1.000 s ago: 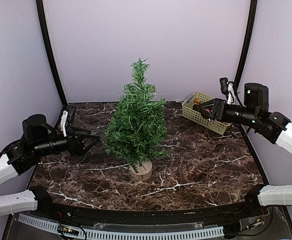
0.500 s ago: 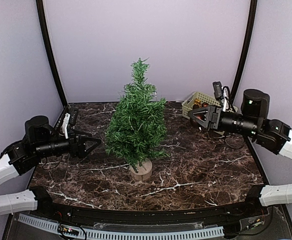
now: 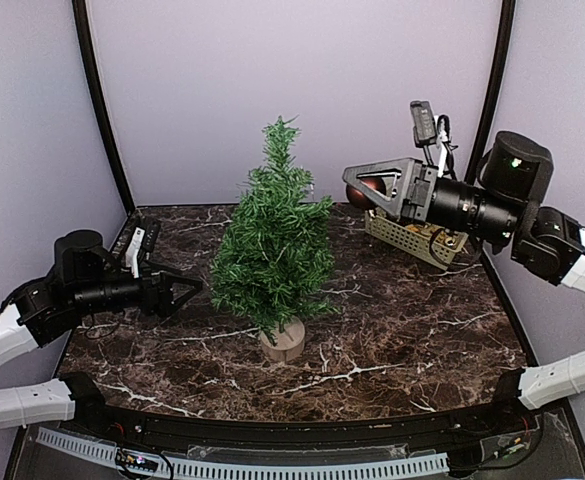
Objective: Decorate the small christmas tree
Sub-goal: Wrap the ornament ball around the branch.
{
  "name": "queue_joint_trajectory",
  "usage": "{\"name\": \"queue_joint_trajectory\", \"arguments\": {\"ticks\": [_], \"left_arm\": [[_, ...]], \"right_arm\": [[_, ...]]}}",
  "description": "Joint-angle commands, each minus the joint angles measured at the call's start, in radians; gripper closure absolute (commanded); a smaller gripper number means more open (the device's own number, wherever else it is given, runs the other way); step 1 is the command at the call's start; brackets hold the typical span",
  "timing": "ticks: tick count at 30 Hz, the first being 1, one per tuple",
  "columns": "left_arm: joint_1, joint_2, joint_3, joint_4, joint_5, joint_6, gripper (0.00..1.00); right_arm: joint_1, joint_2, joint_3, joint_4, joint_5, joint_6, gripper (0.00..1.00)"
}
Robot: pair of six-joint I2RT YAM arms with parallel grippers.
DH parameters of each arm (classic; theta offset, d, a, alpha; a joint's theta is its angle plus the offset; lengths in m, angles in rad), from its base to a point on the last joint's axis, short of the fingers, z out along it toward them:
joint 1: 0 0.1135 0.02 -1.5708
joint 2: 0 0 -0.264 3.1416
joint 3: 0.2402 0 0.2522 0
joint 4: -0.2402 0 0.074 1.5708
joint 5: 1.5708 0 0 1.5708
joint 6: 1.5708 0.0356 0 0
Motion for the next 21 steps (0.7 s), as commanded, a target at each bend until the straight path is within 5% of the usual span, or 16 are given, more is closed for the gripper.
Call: {"name": "queue_joint_trajectory", "arguments": {"ticks": [1, 21], "left_arm": [[-0.002, -0.006, 0.037, -0.039, -0.028, 0.043, 0.14], [-0.003, -0.029, 0.028, -0.085, -0.075, 0.094, 0.14]], "right_arm": [[0.031, 0.053, 0.067, 0.08, 0.022, -0.052, 0.51], [0.039, 0.186, 0.119, 0.2, 0.109, -0.074, 0.5]]}}
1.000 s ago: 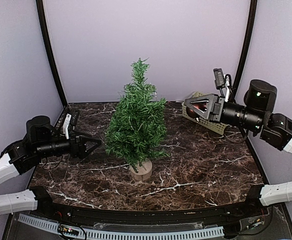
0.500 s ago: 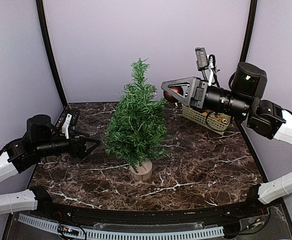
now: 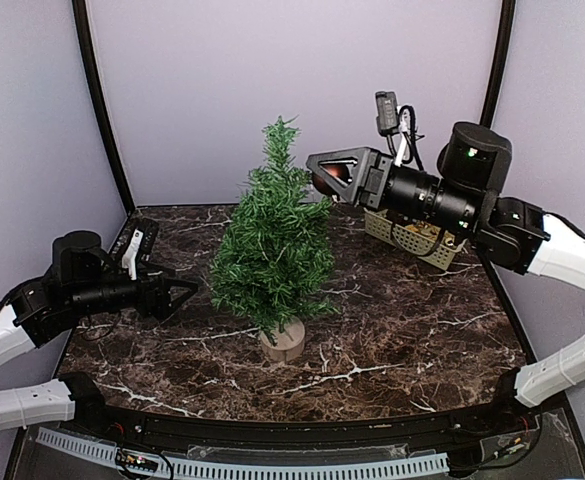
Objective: Decorate the small christmas tree
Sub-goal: Wrap the ornament ball around the branch.
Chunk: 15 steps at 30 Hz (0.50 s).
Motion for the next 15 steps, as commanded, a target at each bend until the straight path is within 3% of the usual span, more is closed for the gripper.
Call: {"name": "queue_joint_trajectory", "arguments": {"ticks": [1, 15], "left_arm": [[-0.002, -0.01, 0.014, -0.019, -0.013, 0.019, 0.13], [-0.003, 0.013, 0.014, -0.009, 0.031, 0.028, 0.13]], "right_arm": [[0.01, 0.015, 0.038, 0.086, 0.027, -0.013, 0.5], [0.01, 0.026, 0.015, 0.147, 0.069, -0.01, 0.48]]}}
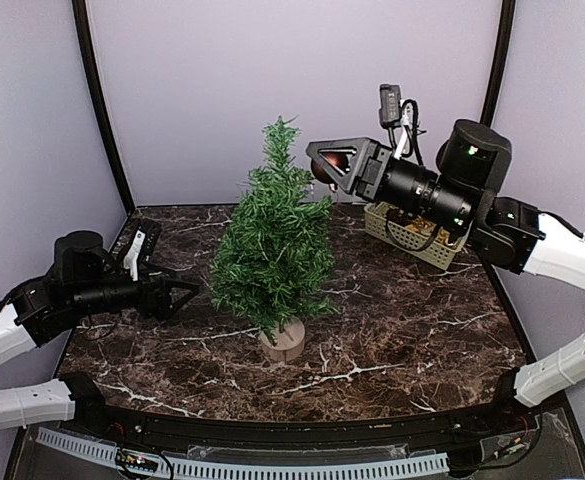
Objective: Decorate the small christmas tree
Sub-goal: Wrap the ornament ball around the branch.
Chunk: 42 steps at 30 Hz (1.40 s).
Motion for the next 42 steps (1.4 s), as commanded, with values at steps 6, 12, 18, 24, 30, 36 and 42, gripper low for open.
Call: {"name": "queue_joint_trajectory", "arguments": {"ticks": [6, 12, 18, 24, 30, 36, 42], "left_arm": [[-0.003, 0.005, 0.015, -0.006, 0.014, 0.018, 0.13], [-0.001, 0.006, 0.016, -0.007, 0.011, 0.02, 0.13], [-0.002, 0.005, 0.016, -0.009, 0.008, 0.023, 0.13], [-0.003, 0.005, 0.016, -0.01, 0.004, 0.024, 0.13], [-0.002, 0.006, 0.016, -0.011, 0.004, 0.025, 0.13], [-0.002, 0.009, 0.017, -0.01, 0.003, 0.024, 0.13], [-0.003, 0.01, 0.018, -0.01, 0.002, 0.025, 0.13]], "right_arm": [[0.01, 0.023, 0.013, 0.083, 0.01, 0.0, 0.48], [0.009, 0.034, 0.004, 0.09, 0.023, 0.009, 0.48], [0.01, 0.04, -0.002, 0.094, 0.023, 0.016, 0.48], [0.01, 0.042, -0.024, 0.118, 0.019, 0.05, 0.48], [0.011, 0.047, -0.042, 0.137, 0.01, 0.076, 0.48], [0.017, 0.043, -0.047, 0.147, 0.004, 0.089, 0.48], [0.033, 0.031, -0.053, 0.155, 0.004, 0.094, 0.48]]}}
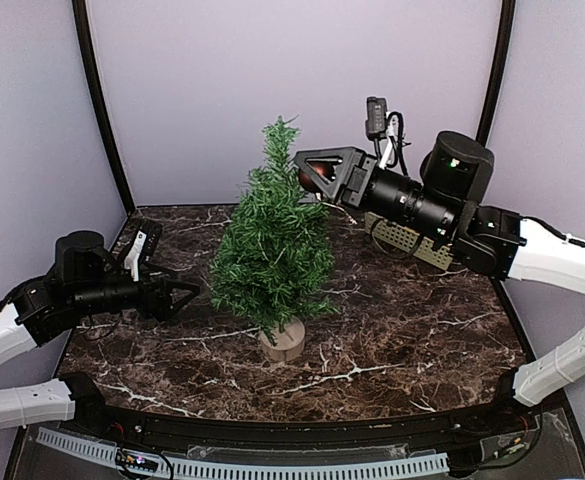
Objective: Decorate the small christmas tree
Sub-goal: Wrap the ornament ball around the branch.
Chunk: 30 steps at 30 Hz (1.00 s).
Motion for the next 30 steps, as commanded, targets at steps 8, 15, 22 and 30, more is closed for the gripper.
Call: {"name": "queue_joint_trajectory", "arguments": {"ticks": [8, 15, 22, 30], "left_arm": [[-0.003, -0.001, 0.018, -0.01, -0.002, 0.014, 0.13], [-0.003, -0.013, 0.022, -0.006, 0.019, 0.018, 0.13], [-0.012, 0.011, 0.167, -0.02, 0.051, -0.048, 0.16], [-0.104, 0.092, 0.299, 0.068, 0.092, -0.143, 0.18]], "right_arm": [[0.031, -0.014, -0.034, 0.081, 0.018, 0.018, 0.48], [0.033, -0.028, -0.085, 0.136, 0.072, -0.003, 0.47], [0.034, -0.075, -0.104, 0.152, 0.123, -0.044, 0.47], [0.035, -0.088, -0.106, 0.152, 0.122, -0.057, 0.47]]}}
